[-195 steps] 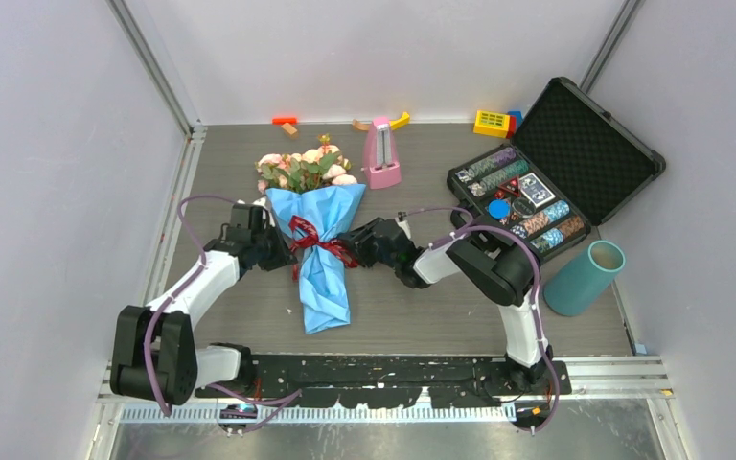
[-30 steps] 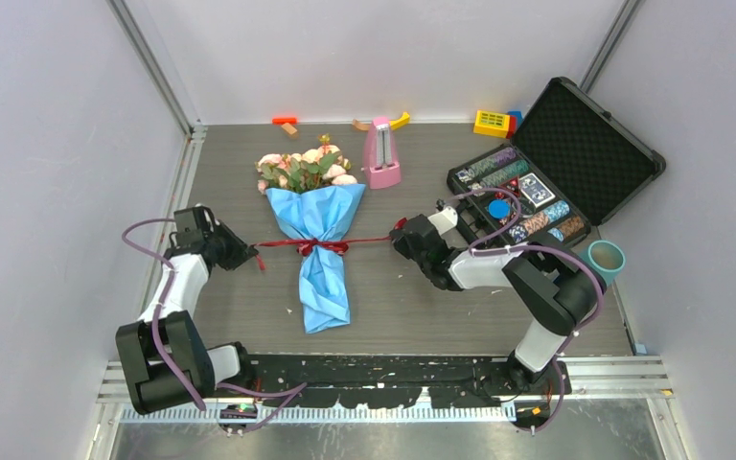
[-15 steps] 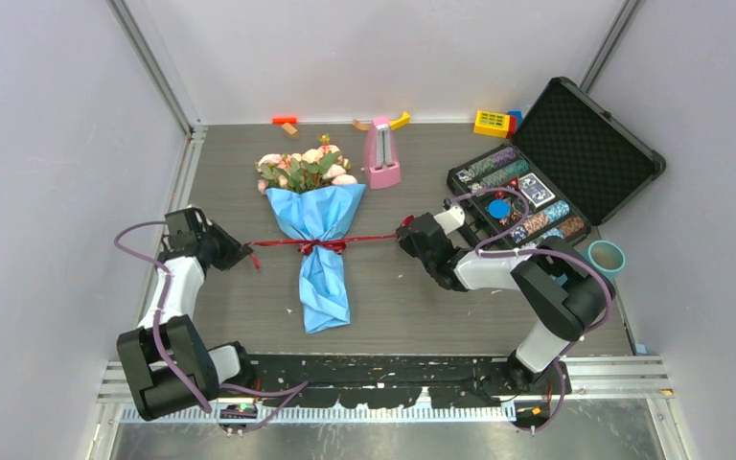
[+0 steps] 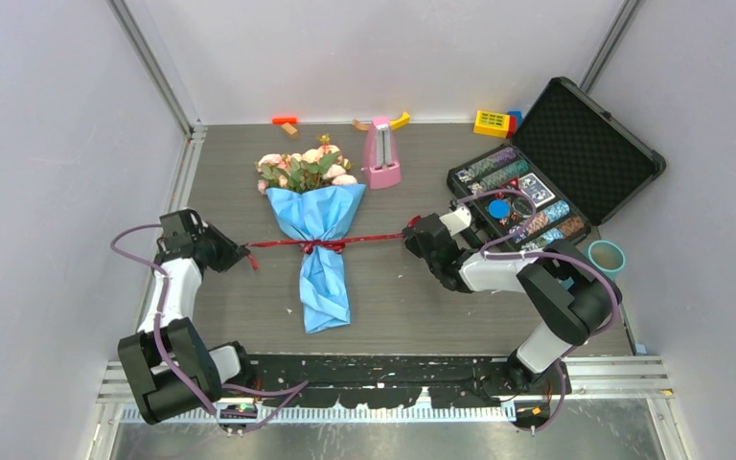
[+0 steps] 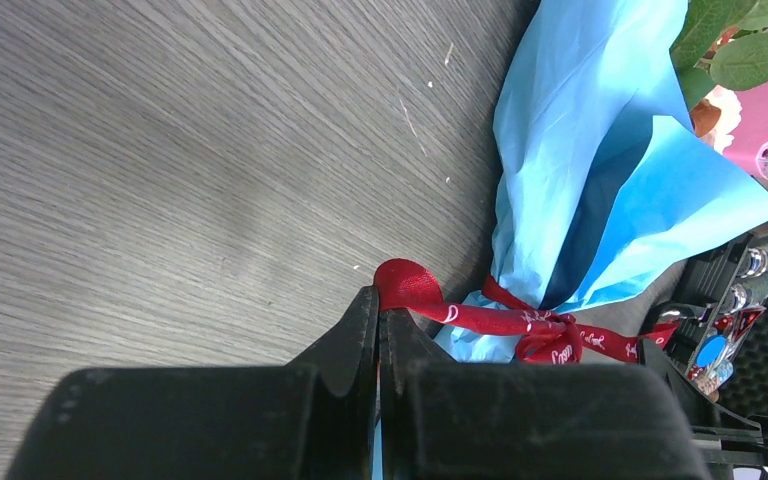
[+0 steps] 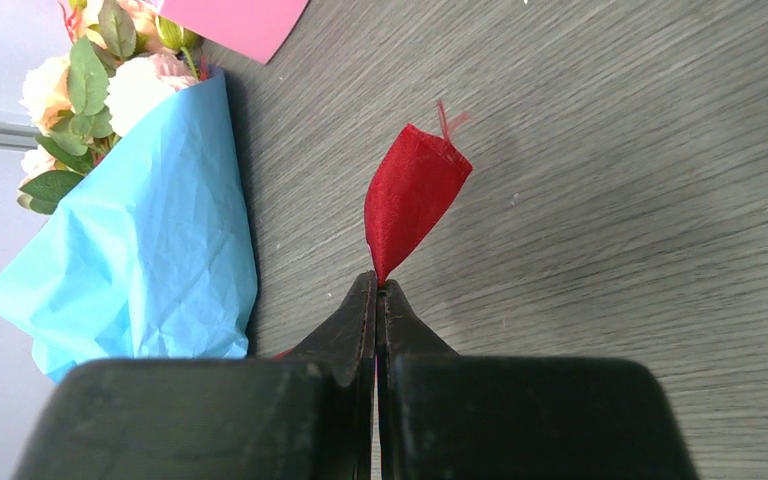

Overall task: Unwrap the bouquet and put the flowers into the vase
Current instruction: Untie the ribbon from the wrapping paper.

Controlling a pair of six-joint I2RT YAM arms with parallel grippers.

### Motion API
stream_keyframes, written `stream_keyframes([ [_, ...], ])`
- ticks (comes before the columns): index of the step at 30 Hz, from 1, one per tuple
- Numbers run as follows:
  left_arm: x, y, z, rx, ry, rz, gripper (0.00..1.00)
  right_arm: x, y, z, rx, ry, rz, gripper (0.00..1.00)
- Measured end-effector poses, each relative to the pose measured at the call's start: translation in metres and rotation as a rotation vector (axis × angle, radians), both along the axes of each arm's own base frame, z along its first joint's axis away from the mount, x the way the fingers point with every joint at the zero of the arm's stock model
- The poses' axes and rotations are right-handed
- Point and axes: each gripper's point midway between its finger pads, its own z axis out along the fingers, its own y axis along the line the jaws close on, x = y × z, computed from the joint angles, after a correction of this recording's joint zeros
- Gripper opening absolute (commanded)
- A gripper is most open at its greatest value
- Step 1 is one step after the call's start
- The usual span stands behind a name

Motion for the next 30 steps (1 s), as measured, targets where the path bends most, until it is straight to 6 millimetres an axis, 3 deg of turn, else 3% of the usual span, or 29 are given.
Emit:
stream_keyframes([
  [30,0.0,0.018,0.019,-0.008,-0.03,0.05,0.0,-0.002,-0.028,0.004,-0.033,-0.008,-0.062,0.0],
])
